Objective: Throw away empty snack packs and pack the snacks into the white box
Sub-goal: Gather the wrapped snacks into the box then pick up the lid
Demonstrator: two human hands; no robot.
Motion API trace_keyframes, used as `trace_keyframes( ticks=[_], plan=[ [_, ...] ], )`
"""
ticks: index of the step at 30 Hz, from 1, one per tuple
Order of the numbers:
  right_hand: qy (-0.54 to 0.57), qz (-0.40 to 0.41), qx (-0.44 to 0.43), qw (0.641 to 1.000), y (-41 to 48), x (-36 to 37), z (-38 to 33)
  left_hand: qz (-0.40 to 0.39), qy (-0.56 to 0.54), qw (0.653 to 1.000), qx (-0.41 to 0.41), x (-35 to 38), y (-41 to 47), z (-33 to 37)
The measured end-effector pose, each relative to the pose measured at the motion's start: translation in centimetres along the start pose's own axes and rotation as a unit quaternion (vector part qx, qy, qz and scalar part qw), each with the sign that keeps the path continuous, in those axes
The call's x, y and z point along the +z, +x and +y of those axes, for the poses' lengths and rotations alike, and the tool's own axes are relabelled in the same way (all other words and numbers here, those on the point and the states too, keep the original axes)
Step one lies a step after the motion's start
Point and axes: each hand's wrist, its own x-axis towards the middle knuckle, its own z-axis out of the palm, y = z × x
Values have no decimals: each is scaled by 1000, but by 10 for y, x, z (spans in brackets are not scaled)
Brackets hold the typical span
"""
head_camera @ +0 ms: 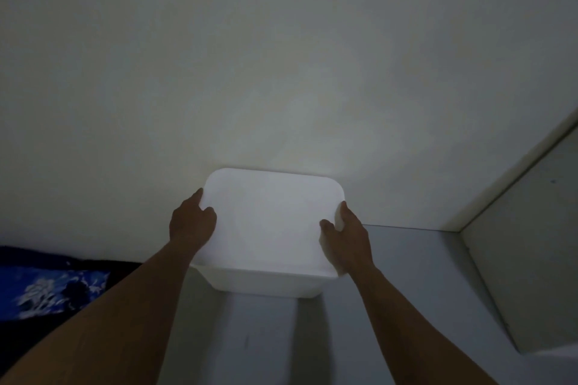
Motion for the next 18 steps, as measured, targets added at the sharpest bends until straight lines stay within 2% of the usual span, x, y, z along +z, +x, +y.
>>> trace_keyframes(
  ticks=[5, 9, 18],
  plan=[
    [-9, 6, -19, 1000, 0, 4, -2, -17, 44, 999, 28, -1, -2, -2],
    [-96, -10, -44, 994, -1, 12, -3, -68, 115, 988, 77, 7, -8, -3],
    [-271, 1, -105, 957, 1, 21, 0, -33, 258, 955, 141, 21, -9, -11]
  ],
)
